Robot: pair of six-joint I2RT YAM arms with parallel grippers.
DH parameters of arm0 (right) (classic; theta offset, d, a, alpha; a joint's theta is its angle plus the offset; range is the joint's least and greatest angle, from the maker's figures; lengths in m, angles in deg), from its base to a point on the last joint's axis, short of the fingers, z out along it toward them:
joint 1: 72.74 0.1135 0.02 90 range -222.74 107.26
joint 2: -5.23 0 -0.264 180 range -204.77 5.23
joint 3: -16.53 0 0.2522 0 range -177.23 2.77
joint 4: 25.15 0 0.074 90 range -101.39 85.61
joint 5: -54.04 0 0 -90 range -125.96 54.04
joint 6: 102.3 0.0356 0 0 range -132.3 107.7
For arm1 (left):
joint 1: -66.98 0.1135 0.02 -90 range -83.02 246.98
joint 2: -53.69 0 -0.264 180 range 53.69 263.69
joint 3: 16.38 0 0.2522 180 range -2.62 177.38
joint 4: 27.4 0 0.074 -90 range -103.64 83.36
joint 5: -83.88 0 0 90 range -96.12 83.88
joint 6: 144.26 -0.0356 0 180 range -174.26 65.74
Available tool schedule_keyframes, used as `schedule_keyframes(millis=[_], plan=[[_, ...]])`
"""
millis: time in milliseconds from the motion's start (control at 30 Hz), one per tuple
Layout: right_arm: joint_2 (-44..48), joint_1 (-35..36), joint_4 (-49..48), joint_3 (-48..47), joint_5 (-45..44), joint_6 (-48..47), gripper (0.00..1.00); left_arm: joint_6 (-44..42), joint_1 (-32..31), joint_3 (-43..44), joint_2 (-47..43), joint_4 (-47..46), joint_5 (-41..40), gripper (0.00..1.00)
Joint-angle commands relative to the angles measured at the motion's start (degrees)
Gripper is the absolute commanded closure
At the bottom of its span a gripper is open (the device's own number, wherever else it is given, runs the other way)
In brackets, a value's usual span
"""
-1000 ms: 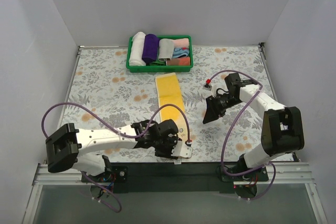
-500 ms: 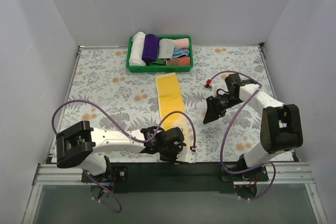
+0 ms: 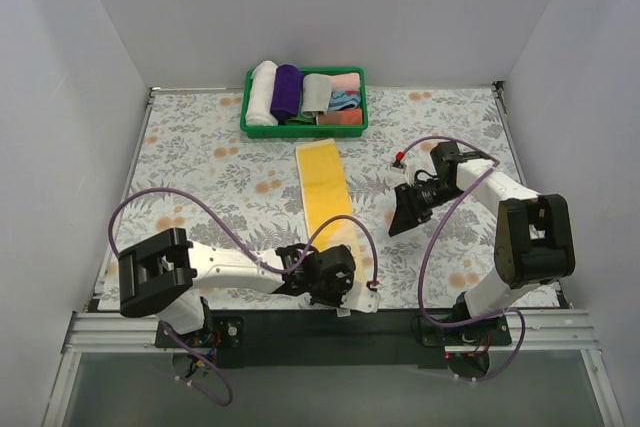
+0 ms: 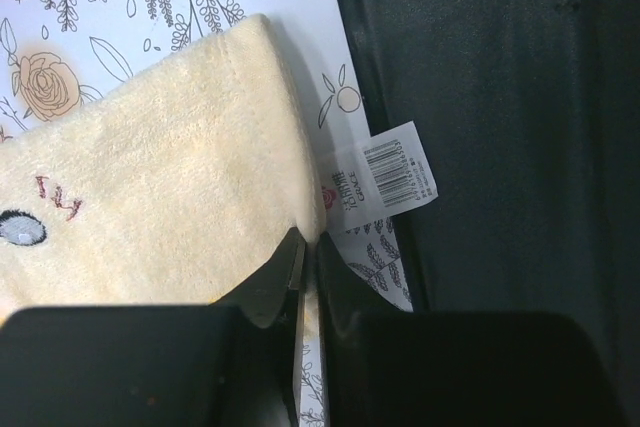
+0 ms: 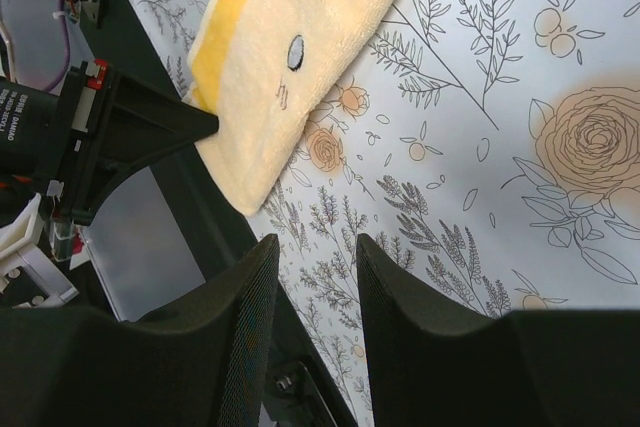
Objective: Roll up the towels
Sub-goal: Fold the towel
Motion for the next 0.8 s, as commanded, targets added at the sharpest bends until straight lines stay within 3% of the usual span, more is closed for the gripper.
schedule_keyframes(millis=[0,133,333,433,567,767], plan=[[-0.03,-0.49,1.42,0.02,1.16,-0.79,0.62,-1.39,-0.25,-2.15,0.71,2.54,-0.85,1.00],[-0.12,-0.49,1.42,-0.07,1.43,-0.87,0.63,-1.83,-0.25,0.65,-2.20,6.75,4.06,1.00],[0.05,-0.66,1.68,-0.16,1.61,-0.87,0.63,-3.32,0.62,7.33,-6.42,15.54,19.62,1.00],[-0.12,-0.75,1.86,-0.34,1.87,-0.96,0.63,-2.80,4.57,10.23,-6.16,17.03,24.27,1.00],[-0.56,-0.93,2.21,-0.60,2.22,-1.31,0.63,-4.98,15.70,15.33,-3.00,20.81,30.42,1.00],[-1.09,-1.01,2.74,-0.95,2.66,-1.66,0.63,-9.47,26.01,22.88,4.46,24.07,33.08,1.00]])
